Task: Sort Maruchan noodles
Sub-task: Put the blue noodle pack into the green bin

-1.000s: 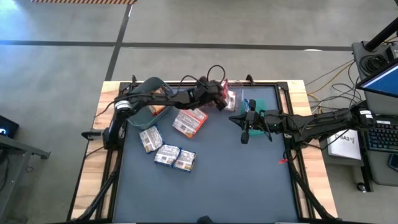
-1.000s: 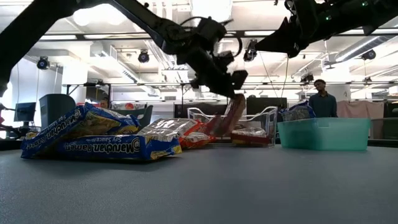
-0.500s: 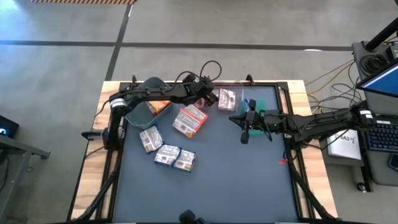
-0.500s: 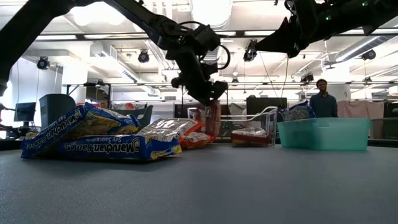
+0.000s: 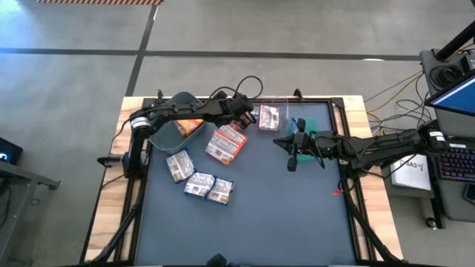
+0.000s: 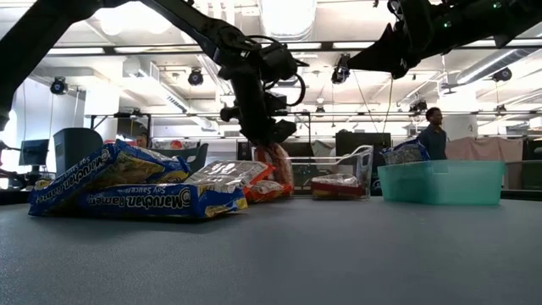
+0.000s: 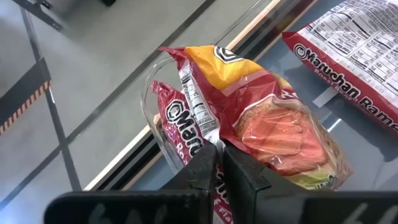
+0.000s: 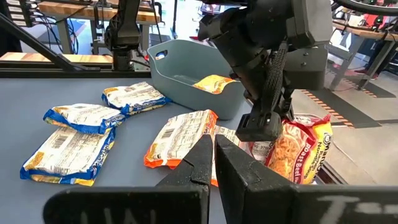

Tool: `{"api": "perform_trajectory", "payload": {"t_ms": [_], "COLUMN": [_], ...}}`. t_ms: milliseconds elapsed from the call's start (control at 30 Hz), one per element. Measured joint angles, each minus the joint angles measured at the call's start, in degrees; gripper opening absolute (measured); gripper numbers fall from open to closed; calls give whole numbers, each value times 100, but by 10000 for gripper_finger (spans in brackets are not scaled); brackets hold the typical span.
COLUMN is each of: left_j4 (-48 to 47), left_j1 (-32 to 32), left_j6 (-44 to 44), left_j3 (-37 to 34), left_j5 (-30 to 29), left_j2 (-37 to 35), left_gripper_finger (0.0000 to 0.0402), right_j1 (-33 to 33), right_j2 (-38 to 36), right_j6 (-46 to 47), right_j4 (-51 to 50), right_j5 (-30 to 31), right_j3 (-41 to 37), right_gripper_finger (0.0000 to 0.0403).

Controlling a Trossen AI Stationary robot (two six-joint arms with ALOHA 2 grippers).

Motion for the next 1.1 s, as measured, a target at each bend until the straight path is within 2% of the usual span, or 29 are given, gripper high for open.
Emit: {"api": "perform_trajectory", "payload": {"t_ms": [367,700,1100], "left_j4": [-174,-956,-1672], "left_j1": [-27,-46,-165], "left_j6": [4,-136,127], "left_j3": [110,495,996], "left_j5": [57,111,85], "left_j2": [-4,-2,4], "left_gripper_finger": [57,100,112], "right_j1": [1,1,0], "right_j2": [0,0,0], "right_j6": [0,0,0], "right_j4": [0,-6,-101], "right_j5": [1,2,2], "right_j3": [-2,-2,-11], "right_gripper_finger": [9,9,9]}}
